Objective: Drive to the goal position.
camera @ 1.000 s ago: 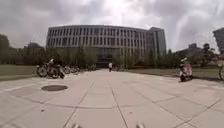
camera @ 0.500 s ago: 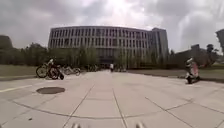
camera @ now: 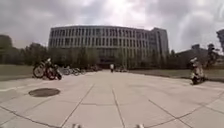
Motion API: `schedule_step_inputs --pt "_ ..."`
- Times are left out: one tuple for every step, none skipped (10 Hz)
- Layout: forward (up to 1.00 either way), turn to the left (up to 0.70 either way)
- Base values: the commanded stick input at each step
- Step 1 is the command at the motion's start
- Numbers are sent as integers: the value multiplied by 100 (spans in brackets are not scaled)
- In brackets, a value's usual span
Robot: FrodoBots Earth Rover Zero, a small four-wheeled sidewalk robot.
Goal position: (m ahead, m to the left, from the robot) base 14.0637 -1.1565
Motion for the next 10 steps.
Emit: schedule_step_inputs --pt "60 1" --pt "60 1" --pt "60 2" --pt "60 5" --pt "60 8" --pt "60 4" --pt "60 0" --pt "60 0" --pt "60 0" --pt "60 0"
